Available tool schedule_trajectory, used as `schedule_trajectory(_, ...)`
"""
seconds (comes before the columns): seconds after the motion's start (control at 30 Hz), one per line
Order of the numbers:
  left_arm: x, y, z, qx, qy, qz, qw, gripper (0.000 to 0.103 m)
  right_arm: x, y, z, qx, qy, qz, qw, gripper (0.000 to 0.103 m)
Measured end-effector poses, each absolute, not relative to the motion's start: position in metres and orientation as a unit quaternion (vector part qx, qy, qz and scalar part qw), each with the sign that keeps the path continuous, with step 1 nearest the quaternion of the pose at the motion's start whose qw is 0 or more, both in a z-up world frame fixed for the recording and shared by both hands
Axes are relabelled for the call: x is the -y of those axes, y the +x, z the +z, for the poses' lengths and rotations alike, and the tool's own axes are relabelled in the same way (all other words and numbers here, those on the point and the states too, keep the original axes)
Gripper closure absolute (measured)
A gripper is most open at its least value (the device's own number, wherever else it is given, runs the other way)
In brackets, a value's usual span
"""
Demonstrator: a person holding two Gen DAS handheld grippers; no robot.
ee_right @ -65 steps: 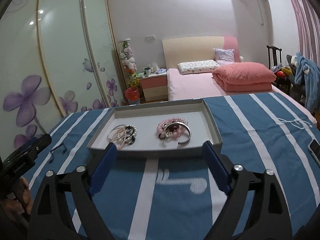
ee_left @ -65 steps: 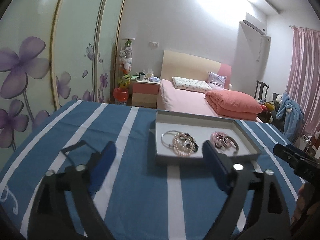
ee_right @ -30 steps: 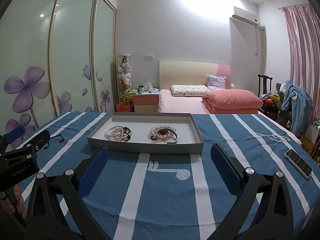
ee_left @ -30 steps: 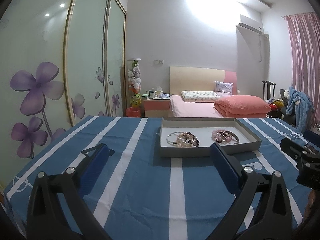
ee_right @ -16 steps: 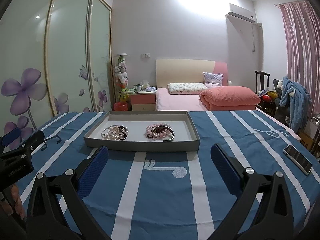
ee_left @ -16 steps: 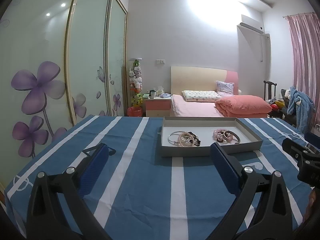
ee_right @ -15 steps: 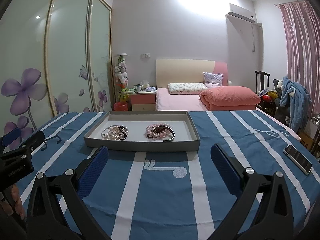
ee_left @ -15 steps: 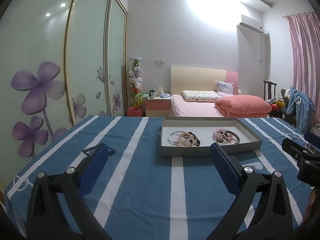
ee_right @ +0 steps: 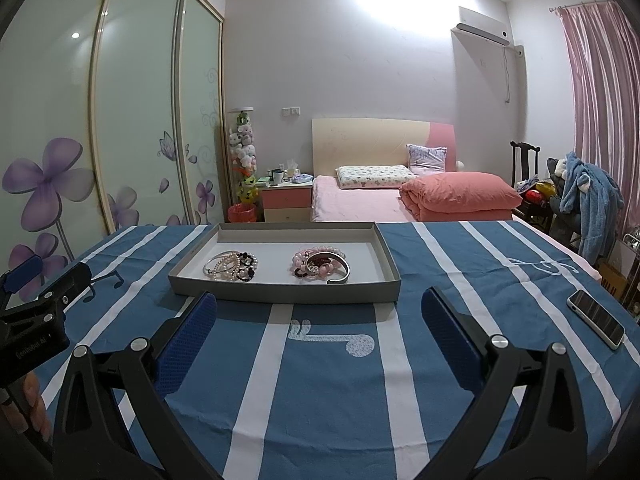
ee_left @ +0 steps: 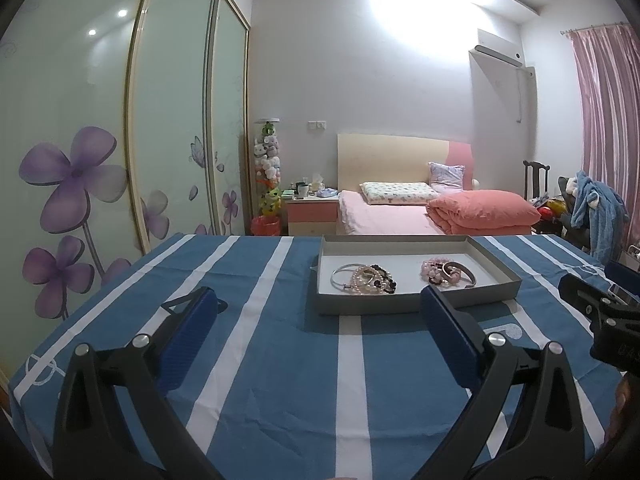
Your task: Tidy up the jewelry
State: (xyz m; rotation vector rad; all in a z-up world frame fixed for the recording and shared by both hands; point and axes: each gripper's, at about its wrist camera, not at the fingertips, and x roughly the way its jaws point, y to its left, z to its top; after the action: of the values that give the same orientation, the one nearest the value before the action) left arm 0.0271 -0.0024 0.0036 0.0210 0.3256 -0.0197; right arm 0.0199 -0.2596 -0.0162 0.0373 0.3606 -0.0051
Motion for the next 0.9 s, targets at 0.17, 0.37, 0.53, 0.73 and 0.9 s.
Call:
schedule_trajectory(0.17, 0.0036, 0.0274, 0.0039, -0.162, 0.013, -0.012, 0.987, 0.004, 0.2597, 0.0198, -0.0162, -0.180, 0.019, -0.002, 0.984, 0.002)
schedule_trajectory(0.37, 0.0037, 0.0285, 0.0035, -0.164, 0.014, -0.013, 0.986, 0.004, 0.2597, 0.0203, -0.0161, -0.180, 0.019, -0.003, 0.983, 0.002)
schedule_trajectory(0.53, 0.0040, 0.0285, 0.0037, -0.163, 0.013, -0.012, 0.986, 0.004, 0.2596, 0.0203, -0.0160, -0.180, 0.019, -0.002, 0.983, 0.002)
schedule_trajectory(0.73, 0.0042, 0.0283, 0.0038, -0.163, 0.013, -0.013, 0.986, 0.004, 0.2597, 0.0203, -0.0159, -0.180, 0.019, -0.002, 0.984, 0.002)
schedule_trajectory(0.9, 0.0043, 0.0284, 0.0037, -0.163, 0.014, -0.012, 0.986, 0.004, 0.2598, 0.0203, -0.0161, -0.180, 0.019, -0.003, 0.983, 0.002)
